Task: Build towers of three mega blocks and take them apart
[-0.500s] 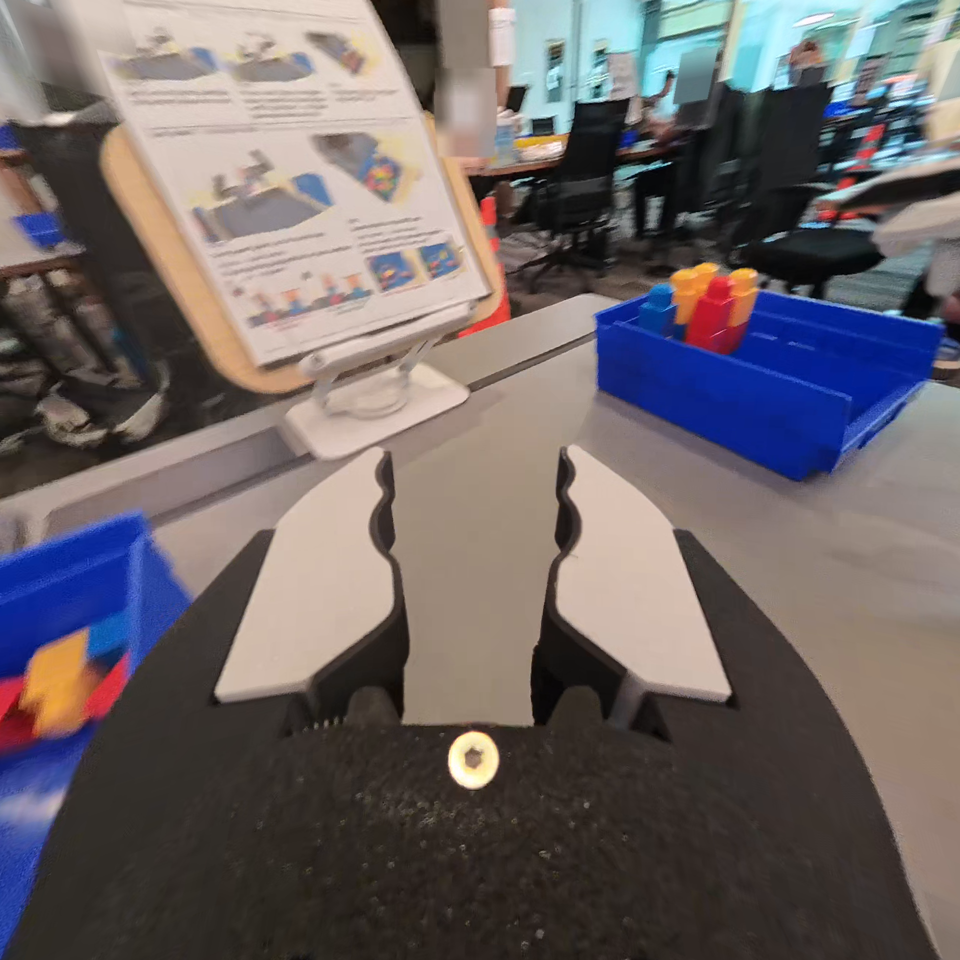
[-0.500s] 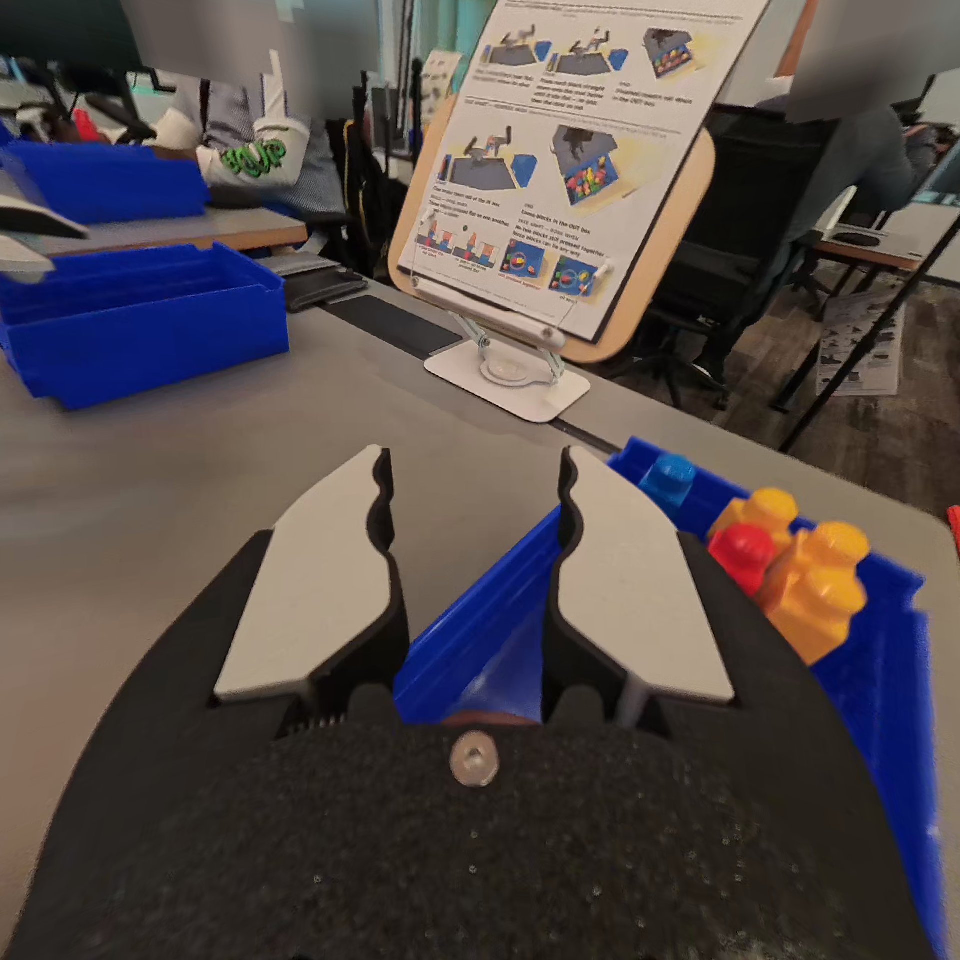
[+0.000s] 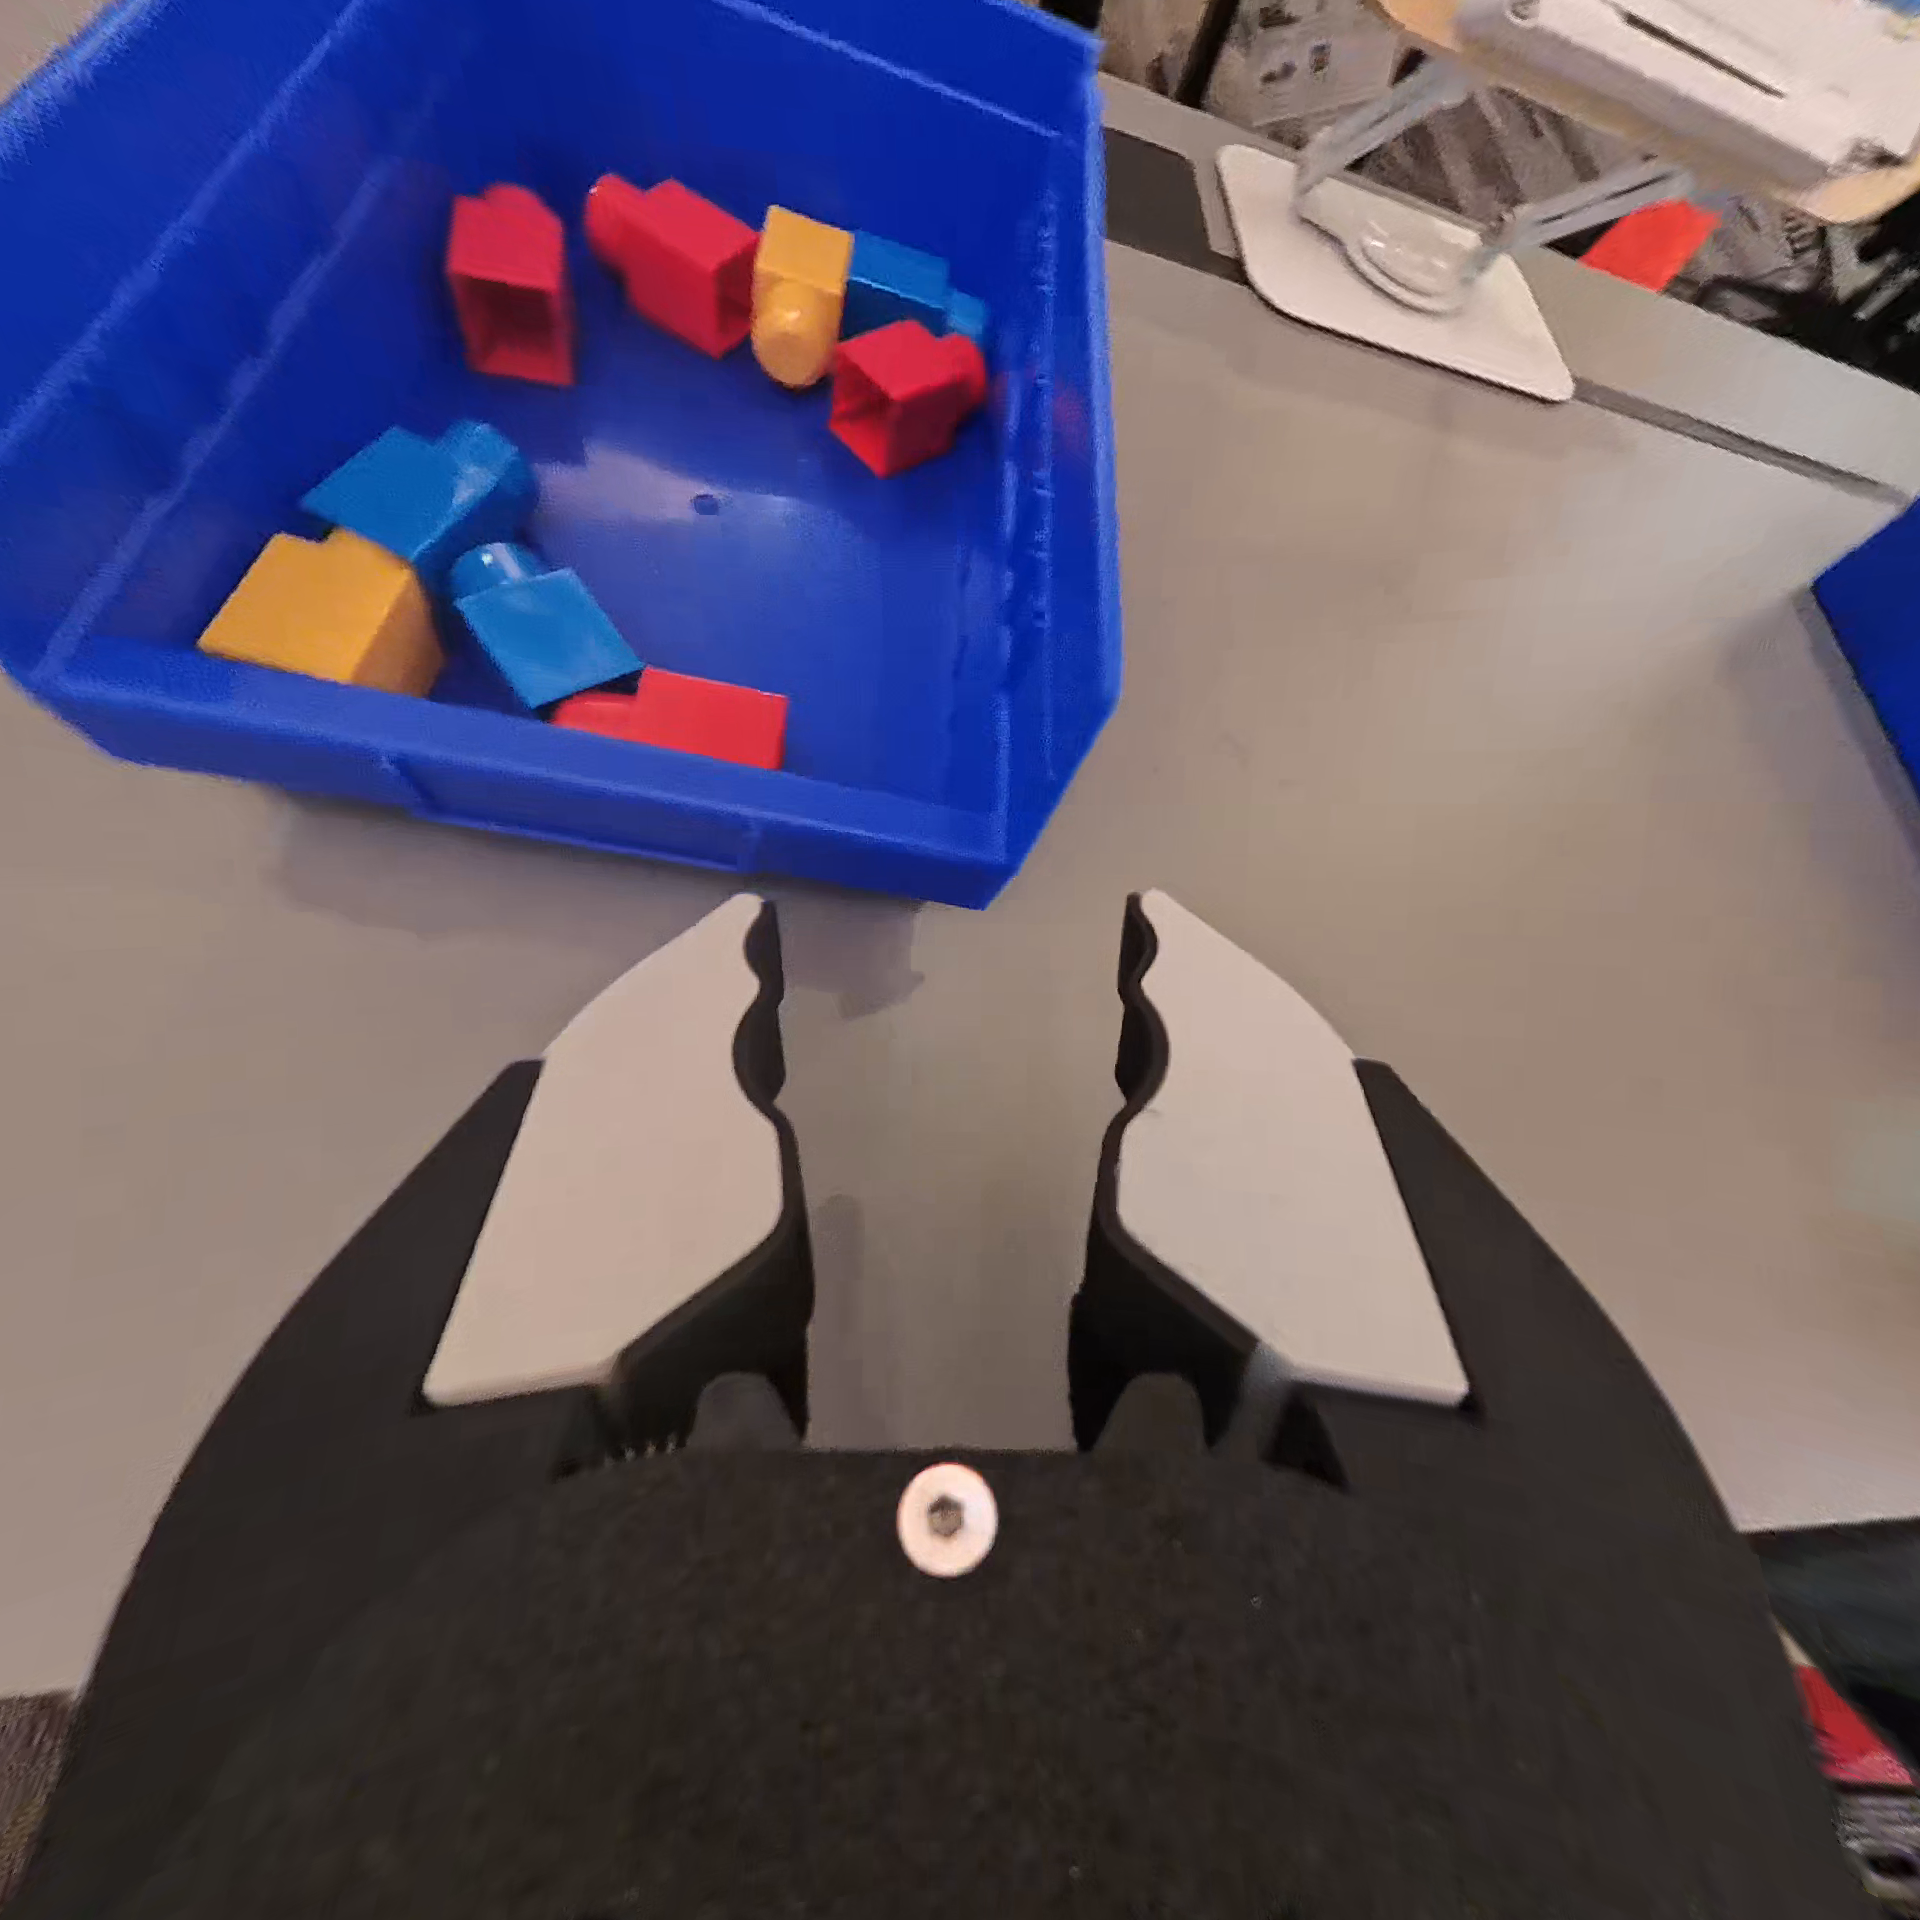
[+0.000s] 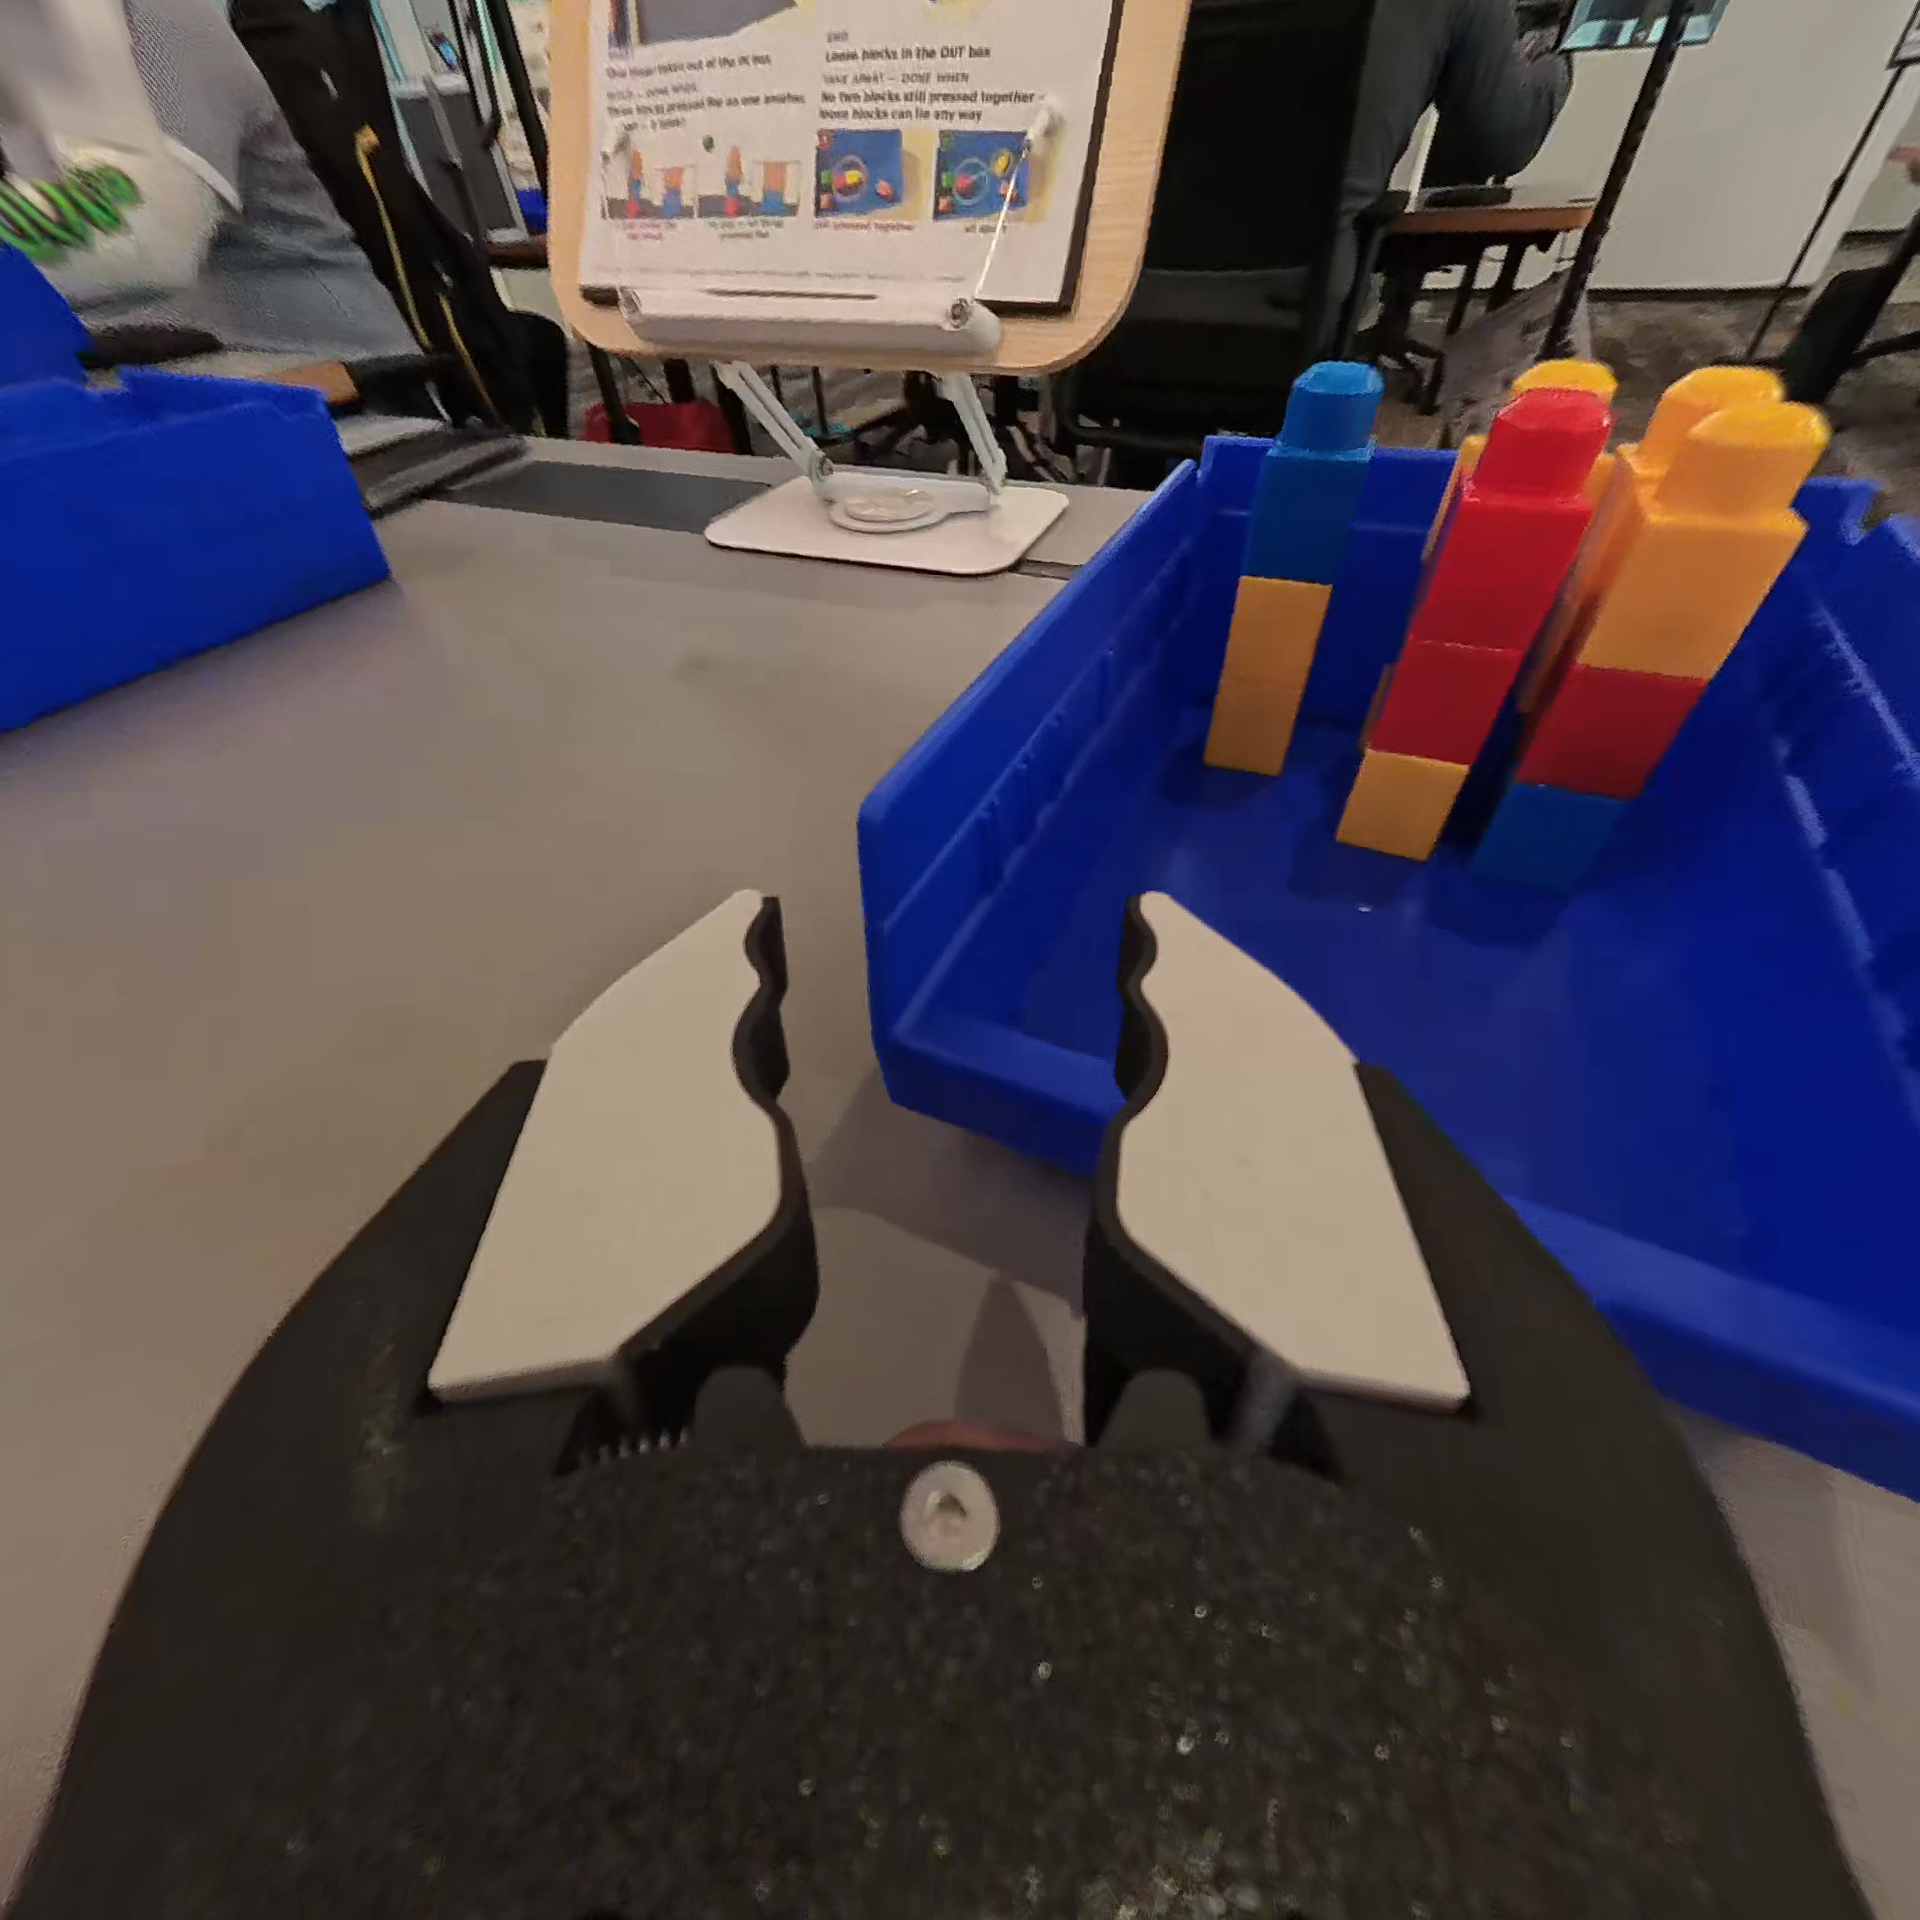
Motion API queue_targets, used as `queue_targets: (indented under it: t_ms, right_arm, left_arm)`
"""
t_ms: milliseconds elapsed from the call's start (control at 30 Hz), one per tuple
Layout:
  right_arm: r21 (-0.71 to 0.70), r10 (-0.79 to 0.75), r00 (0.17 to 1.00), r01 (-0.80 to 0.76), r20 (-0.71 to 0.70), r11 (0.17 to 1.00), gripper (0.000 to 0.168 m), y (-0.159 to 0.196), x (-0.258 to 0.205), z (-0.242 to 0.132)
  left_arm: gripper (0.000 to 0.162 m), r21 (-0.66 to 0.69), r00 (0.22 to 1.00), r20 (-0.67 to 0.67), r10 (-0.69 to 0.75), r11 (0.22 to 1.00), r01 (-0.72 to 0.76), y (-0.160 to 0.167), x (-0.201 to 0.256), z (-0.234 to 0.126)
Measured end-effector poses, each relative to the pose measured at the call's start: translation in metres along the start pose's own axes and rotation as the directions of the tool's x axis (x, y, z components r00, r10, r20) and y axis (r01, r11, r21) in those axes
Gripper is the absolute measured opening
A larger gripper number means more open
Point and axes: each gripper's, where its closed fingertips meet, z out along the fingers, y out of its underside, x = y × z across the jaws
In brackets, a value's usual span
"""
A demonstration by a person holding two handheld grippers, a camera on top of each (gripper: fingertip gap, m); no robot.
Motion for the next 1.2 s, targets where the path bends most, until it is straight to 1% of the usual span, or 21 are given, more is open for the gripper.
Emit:
queue_targets:
  t_ms: [67, 133, 167, 233, 267, 300, 333, 367, 433, 500, 567, 633, 767, 833, 933, 1000, 1033, 1100, 1200]
  right_arm:
    - [-0.023, -0.062, 0.998, 0.062, -0.028, 0.998, 0.062, 0.001, 0.004, 0.005]
    - [-0.032, -0.09, 0.996, 0.089, -0.015, 0.995, 0.062, 0.0, 0.003, 0.009]
    - [-0.033, -0.092, 0.996, 0.092, -0.004, 0.995, 0.061, -0.001, 0.001, 0.011]
    - [-0.033, -0.085, 0.996, 0.085, 0.009, 0.996, 0.06, -0.003, 0.0, 0.014]
    - [-0.031, -0.078, 0.997, 0.078, 0.02, 0.996, 0.061, -0.004, -0.001, 0.015]
    - [-0.036, -0.075, 0.997, 0.077, 0.033, 0.996, 0.062, -0.005, -0.003, 0.017]
    - [-0.046, -0.081, 0.996, 0.083, 0.042, 0.996, 0.064, -0.005, -0.004, 0.018]
    - [-0.055, -0.094, 0.994, 0.096, 0.047, 0.994, 0.064, -0.005, -0.004, 0.019]
    - [-0.064, -0.125, 0.991, 0.128, 0.044, 0.99, 0.064, -0.003, -0.004, 0.019]
    - [-0.081, -0.143, 0.989, 0.146, 0.043, 0.986, 0.064, 0.002, -0.004, 0.018]
    - [-0.099, -0.154, 0.987, 0.158, 0.045, 0.982, 0.064, 0.007, -0.004, 0.015]
    - [-0.105, -0.167, 0.985, 0.17, 0.036, 0.98, 0.064, 0.008, -0.002, 0.012]
    - [-0.112, -0.191, 0.981, 0.193, 0.036, 0.975, 0.064, 0.009, 0.0, 0.009]
    - [-0.112, -0.187, 0.981, 0.191, 0.049, 0.975, 0.064, 0.01, -0.001, 0.009]
    - [-0.114, -0.167, 0.983, 0.175, 0.073, 0.978, 0.064, 0.014, -0.004, 0.01]
    - [-0.114, -0.174, 0.981, 0.183, 0.082, 0.977, 0.063, 0.014, -0.006, 0.01]
    - [-0.114, -0.182, 0.979, 0.192, 0.087, 0.975, 0.063, 0.015, -0.008, 0.01]
    - [-0.119, -0.19, 0.976, 0.202, 0.107, 0.972, 0.061, 0.016, -0.013, 0.011]
    - [-0.117, -0.163, 0.97, 0.186, 0.181, 0.976, 0.058, 0.016, -0.029, 0.017]
  left_arm:
    - [0.061, -0.042, 0.998, 0.058, -0.017, 0.999, 0.02, -0.012, -0.012, 0.004]
    - [0.06, -0.126, 0.993, 0.117, -0.007, 0.992, 0.022, -0.026, -0.028, 0.016]
    - [0.055, -0.184, 0.99, 0.142, -0.012, 0.982, 0.038, -0.032, -0.037, 0.024]
    - [0.032, -0.269, 0.993, 0.116, -0.04, 0.961, 0.07, -0.047, -0.048, 0.045]
    - [0.03, -0.325, 0.992, 0.115, -0.056, 0.941, 0.091, -0.05, -0.056, 0.055]
    - [0.039, -0.396, 0.987, 0.146, -0.073, 0.91, 0.126, -0.049, -0.067, 0.063]
    - [0.057, -0.46, 0.983, 0.163, -0.079, 0.876, 0.147, -0.047, -0.074, 0.07]
    - [0.061, -0.517, 0.981, 0.176, -0.077, 0.841, 0.159, -0.045, -0.08, 0.076]
    - [0.062, -0.564, 0.971, 0.231, -0.061, 0.805, 0.185, -0.046, -0.094, 0.086]
    - [0.062, -0.633, 0.968, 0.247, -0.051, 0.747, 0.201, -0.038, -0.096, 0.093]
    - [0.055, -0.681, 0.959, 0.282, -0.018, 0.7, 0.213, -0.029, -0.102, 0.096]
    - [0.055, -0.701, 0.958, 0.282, -0.05, 0.672, 0.241, -0.022, -0.098, 0.1]
    - [0.053, -0.741, 0.95, 0.313, 0.013, 0.628, 0.236, -0.01, -0.1, 0.104]
    - [0.04, -0.744, 0.948, 0.318, 0.019, 0.625, 0.237, -0.01, -0.102, 0.107]
    - [0.038, -0.735, 0.953, 0.302, 0.006, 0.639, 0.229, -0.015, -0.103, 0.11]
    - [0.037, -0.742, 0.962, 0.271, 0.036, 0.644, 0.185, -0.019, -0.105, 0.105]
    - [0.037, -0.733, 0.969, 0.244, 0.03, 0.66, 0.164, -0.023, -0.105, 0.103]
    - [0.037, -0.677, 0.982, 0.187, -0.009, 0.723, 0.135, -0.038, -0.102, 0.099]
    - [0.037, -0.529, 0.997, 0.009, -0.07, 0.846, 0.065, -0.071, -0.083, 0.09]
